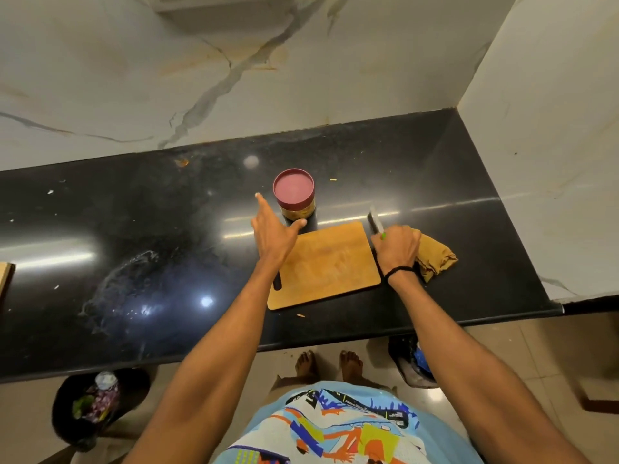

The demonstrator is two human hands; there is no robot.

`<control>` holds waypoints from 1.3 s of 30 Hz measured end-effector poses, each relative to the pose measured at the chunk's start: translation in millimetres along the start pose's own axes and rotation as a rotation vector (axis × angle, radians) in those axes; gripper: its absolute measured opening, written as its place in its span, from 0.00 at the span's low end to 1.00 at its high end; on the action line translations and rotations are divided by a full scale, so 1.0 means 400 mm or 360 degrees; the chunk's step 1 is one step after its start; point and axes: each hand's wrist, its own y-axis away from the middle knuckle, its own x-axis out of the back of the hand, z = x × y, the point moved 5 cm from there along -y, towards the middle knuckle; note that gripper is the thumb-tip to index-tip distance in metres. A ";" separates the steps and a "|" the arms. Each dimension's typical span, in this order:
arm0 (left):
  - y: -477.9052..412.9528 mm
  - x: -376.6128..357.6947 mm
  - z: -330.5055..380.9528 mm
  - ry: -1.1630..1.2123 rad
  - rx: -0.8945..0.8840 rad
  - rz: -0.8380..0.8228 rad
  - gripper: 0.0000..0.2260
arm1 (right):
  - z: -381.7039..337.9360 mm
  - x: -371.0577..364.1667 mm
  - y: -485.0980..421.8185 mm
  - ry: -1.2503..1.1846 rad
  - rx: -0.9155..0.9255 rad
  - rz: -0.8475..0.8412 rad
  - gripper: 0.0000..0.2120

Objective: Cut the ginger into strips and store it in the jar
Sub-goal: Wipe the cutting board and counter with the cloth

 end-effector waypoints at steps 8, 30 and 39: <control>-0.059 -0.015 0.029 0.0240 0.0016 -0.0039 0.55 | -0.420 0.138 -0.070 -0.0439 0.0683 0.0036 0.07; -0.039 0.223 -0.190 0.0150 0.0352 0.0032 0.42 | -0.553 0.059 0.041 -0.0773 0.0712 0.0121 0.13; 0.146 0.113 -0.200 -0.0132 0.0571 -0.0197 0.13 | -0.079 -0.051 0.102 -0.0266 -0.0723 -0.0275 0.16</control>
